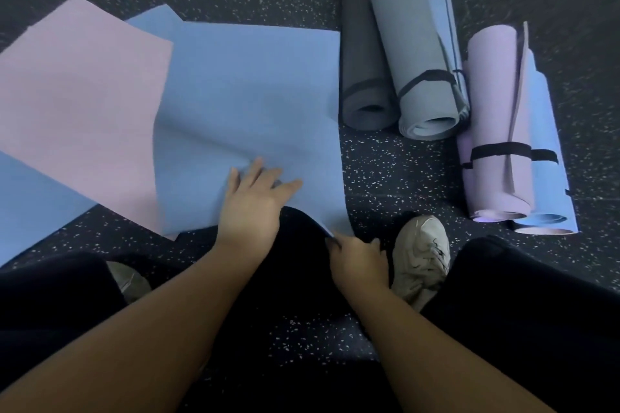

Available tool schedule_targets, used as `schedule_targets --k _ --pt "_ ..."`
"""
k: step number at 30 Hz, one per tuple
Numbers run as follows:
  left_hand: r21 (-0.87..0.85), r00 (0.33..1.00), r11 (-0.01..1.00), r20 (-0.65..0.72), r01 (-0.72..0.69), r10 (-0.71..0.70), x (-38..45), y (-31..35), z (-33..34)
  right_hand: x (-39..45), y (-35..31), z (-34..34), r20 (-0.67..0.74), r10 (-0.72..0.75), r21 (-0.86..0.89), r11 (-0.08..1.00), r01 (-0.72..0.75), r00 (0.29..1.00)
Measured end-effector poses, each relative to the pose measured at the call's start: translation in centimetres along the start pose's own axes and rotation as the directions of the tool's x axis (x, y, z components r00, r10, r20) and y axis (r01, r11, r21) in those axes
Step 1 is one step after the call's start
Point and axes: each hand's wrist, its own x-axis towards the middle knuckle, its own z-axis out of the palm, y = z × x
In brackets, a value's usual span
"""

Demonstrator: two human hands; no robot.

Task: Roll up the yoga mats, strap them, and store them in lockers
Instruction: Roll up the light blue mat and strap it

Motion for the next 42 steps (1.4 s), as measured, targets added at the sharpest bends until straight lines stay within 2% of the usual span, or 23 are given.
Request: schedule_targets --k 1,3,5,7,8,9,13,17,21,24,26,28,30,32,34,37,42 --pt "0.042 0.998 0.997 -0.034 -0.057 0.058 -0.3 -0.7 0.1 0.3 -0.3 0.5 -0.008 -0.009 0.016 1.000 0.009 1.000" --pt "0.084 0.996 0.993 0.020 -0.085 0.083 -1.6 -2.4 1.0 0.9 -0.3 1.2 -0.075 -0.058 -0.088 0.995 0.052 0.995" --pt "0.137 0.988 0.988 0.147 -0.076 0.055 -3.3 -4.1 1.8 1.5 -0.4 1.3 -0.227 -0.214 -0.188 0.967 0.172 0.950" --pt "0.209 0.950 0.978 0.310 -0.021 -0.046 -5.1 -5.5 2.8 2.2 0.2 1.5 -0.338 -0.330 -0.203 0.940 0.274 0.881" --pt "0.221 0.936 0.975 0.343 0.004 -0.082 -5.8 -5.9 3.3 2.3 0.2 1.5 -0.323 -0.348 -0.201 0.934 0.296 0.880" --pt "0.221 0.945 0.975 0.321 -0.004 -0.069 -6.3 -6.3 3.8 2.4 0.2 1.5 -0.287 -0.343 -0.197 0.935 0.296 0.894" --pt "0.111 0.981 0.981 0.131 -0.157 0.142 -6.5 -6.3 4.7 3.0 0.9 1.9 -0.175 -0.307 -0.204 0.941 0.271 0.935" --pt "0.079 0.995 0.997 0.101 -0.010 0.002 -5.8 -6.3 5.0 3.6 0.7 2.4 -0.156 -0.267 -0.197 0.952 0.235 0.951" --pt "0.060 0.972 0.990 0.194 0.126 -0.135 -5.1 -6.0 5.2 4.7 0.1 2.5 -0.181 -0.232 -0.203 0.960 0.194 0.956" --pt "0.145 0.939 0.972 0.265 0.186 -0.220 -5.0 -6.4 6.4 5.8 -0.3 2.9 -0.199 -0.252 -0.203 0.956 0.211 0.947" --pt "0.193 0.937 0.970 0.287 0.148 -0.200 -5.1 -6.6 7.1 6.3 -0.6 3.3 -0.206 -0.249 -0.237 0.951 0.199 0.946" --pt "0.220 0.954 0.968 0.243 0.124 -0.178 -5.2 -7.0 7.7 6.9 -1.0 3.8 -0.239 -0.286 -0.332 0.922 0.198 0.928" --pt "0.224 0.967 0.970 0.207 0.100 -0.148 -5.1 -7.0 7.8 7.2 -1.4 4.1 -0.285 -0.328 -0.342 0.913 0.225 0.900" --pt "0.210 0.978 0.975 0.177 0.071 -0.109 -5.0 -7.0 7.9 7.5 -1.7 4.2 -0.249 -0.340 -0.304 0.917 0.260 0.907" --pt "0.185 0.970 0.979 0.205 0.091 -0.129 -5.0 -7.0 8.3 7.8 -1.8 4.5 -0.160 -0.311 -0.248 0.931 0.267 0.937" --pt "0.150 0.960 0.978 0.218 0.143 -0.174 -5.4 -6.9 9.0 7.9 -1.7 4.9 -0.148 -0.288 -0.222 0.942 0.252 0.946" --pt "0.161 0.975 0.976 0.143 0.149 -0.172 -6.4 -6.6 9.8 7.7 -1.9 5.2 -0.076 -0.242 -0.219 0.950 0.220 0.967"
